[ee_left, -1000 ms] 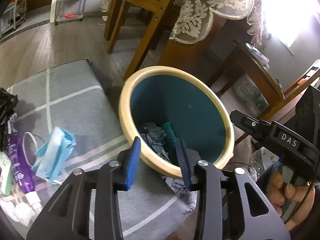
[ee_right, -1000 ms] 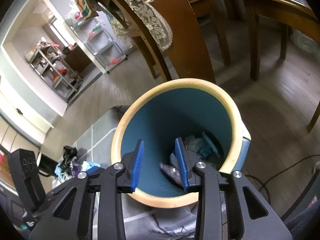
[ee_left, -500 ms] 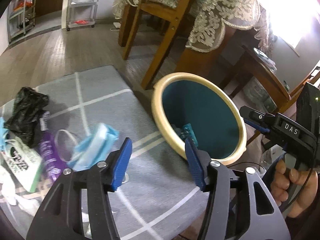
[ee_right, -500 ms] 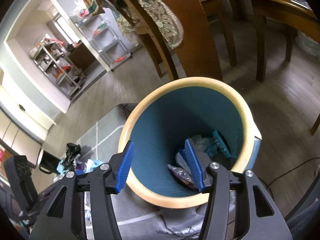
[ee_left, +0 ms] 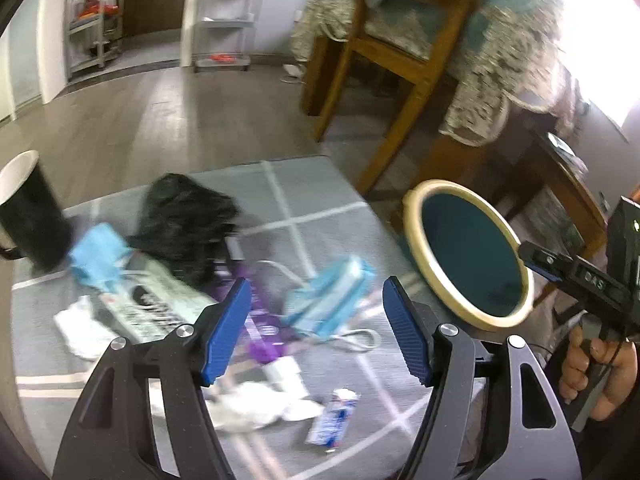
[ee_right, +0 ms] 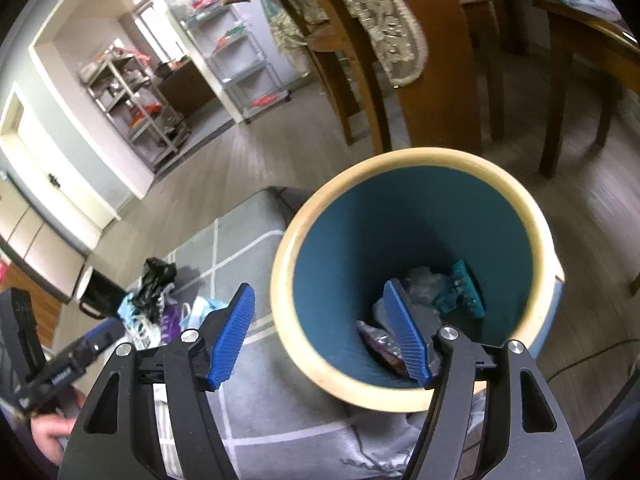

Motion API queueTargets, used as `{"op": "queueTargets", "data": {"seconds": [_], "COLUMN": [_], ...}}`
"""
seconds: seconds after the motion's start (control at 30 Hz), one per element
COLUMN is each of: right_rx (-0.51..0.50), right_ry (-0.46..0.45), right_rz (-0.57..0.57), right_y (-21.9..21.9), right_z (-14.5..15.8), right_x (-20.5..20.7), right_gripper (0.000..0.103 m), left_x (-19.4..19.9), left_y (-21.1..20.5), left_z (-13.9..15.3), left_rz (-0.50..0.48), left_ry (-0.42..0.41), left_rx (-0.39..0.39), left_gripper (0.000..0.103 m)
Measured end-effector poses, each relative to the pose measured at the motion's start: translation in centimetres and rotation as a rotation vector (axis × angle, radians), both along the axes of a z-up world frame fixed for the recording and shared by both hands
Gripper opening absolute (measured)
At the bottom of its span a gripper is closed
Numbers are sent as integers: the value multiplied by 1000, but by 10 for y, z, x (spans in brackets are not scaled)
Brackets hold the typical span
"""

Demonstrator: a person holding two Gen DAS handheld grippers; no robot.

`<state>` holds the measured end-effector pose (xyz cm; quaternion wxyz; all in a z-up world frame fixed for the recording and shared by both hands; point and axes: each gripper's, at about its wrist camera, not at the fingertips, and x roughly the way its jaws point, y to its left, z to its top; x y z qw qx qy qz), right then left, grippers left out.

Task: Collect trash
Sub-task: 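Grasp the black plastic bag with the left tool while the right tool grasps the blue mask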

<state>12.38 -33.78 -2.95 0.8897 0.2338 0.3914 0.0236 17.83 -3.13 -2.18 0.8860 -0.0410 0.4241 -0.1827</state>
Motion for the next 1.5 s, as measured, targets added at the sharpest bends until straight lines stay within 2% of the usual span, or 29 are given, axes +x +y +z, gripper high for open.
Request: {"op": "queueTargets", "data": {"seconds": [0.23,0.57,0.67,0.73,0.8,1.0,1.17,1.23,1.3,1.43,1.5], "right_rx": [-17,-18,-16,-14,-10,-6,39,59,68,73,84], "right_ry": [7,28,36,41,49,71,85,86,86,102,120], "right_rz": [57,139,161,173,187,232,261,265,270,281,287], "right_y": [19,47,55,60,66,83,98,103,110,123,130], "right_z": [0,-4,-4,-6,-8,-14,-20,-23,-26,-33,-40], "right_x": [4,13,16,18,20,26,36,42,51,67,75], "right_gripper": [70,71,71,71,71,72,73,73,73,73,73], "left_x": [14,59,78,91,101,126,134,133,135,132,129], "left_y": [42,68,76,82,88,109,102,97,95,92,93], "left_z": [1,-9,-17,-25,-34,-66,-72,-73,-77,-80,-77], "left_rz": [93,157,169,178,193,223,195,181,174,152,144], "left_ry": [8,33,53,75,103,213,222,227,242,242,229], "left_rx": [22,58,62,60,47,-91,-107,-92,-69,-38,-47], "left_gripper": [67,68,74,74,74,74,73,66,51,33,18]}}
